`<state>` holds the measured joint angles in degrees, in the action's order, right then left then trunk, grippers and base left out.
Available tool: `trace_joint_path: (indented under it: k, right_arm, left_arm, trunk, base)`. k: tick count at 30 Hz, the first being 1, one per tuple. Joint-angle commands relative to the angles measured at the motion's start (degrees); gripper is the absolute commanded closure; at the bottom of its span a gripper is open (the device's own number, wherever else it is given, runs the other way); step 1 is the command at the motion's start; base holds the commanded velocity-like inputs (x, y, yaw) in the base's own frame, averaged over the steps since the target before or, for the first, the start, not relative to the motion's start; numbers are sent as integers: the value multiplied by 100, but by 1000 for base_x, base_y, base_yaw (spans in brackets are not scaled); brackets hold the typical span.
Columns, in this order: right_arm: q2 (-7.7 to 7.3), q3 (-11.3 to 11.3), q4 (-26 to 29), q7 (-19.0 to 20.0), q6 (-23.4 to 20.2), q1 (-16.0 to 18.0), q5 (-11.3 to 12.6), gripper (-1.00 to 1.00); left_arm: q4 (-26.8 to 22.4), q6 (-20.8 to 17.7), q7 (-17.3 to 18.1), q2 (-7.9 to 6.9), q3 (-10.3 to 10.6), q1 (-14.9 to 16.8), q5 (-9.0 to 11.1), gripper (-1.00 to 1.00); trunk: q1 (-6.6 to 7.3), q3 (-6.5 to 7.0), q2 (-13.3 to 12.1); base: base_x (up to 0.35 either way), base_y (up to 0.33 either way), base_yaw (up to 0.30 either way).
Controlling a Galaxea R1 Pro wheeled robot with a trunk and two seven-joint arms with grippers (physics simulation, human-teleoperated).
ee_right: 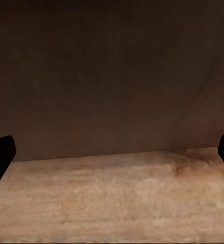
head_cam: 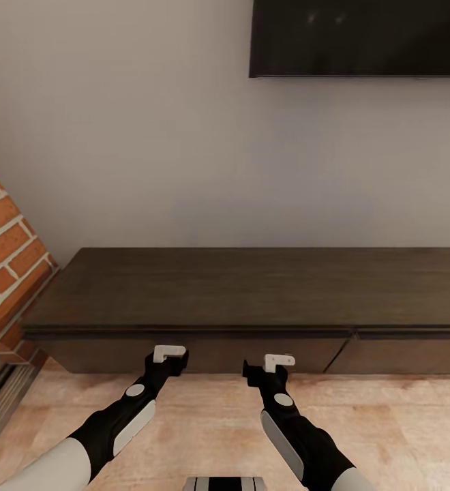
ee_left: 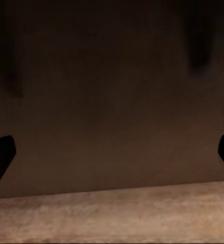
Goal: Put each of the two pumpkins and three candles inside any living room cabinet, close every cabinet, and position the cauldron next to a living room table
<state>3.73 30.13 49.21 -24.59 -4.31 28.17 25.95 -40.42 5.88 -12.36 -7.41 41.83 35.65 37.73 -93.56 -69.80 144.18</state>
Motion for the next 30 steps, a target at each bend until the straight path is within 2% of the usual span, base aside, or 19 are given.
trace_joint_path:
  k: [1, 13, 23, 30]
  right_arm:
    - [-3, 19, 9, -45, -26, 4, 24, -100]
    - [-5, 19, 9, -41, -25, 4, 25, -100]
    - [-7, 4, 11, -31, -46, 16, 40, -100]
    - [-12, -205, 17, -29, -83, 29, 43, -100]
  left_arm:
    - [-8, 38, -47, -7, 54, 6, 59, -100]
    - [-10, 45, -47, -6, 51, 3, 59, -100]
    - [-10, 31, -38, -6, 58, 3, 59, -100]
    - [-11, 22, -31, -14, 64, 3, 59, -100]
  trunk:
    - [4, -5, 2]
    - [4, -5, 2]
    - [4, -5, 2]
    - [4, -5, 2]
  base:
    - [-267, 0, 0]
    - [-296, 0, 0]
    - [-102, 0, 0]
    - [-282, 0, 0]
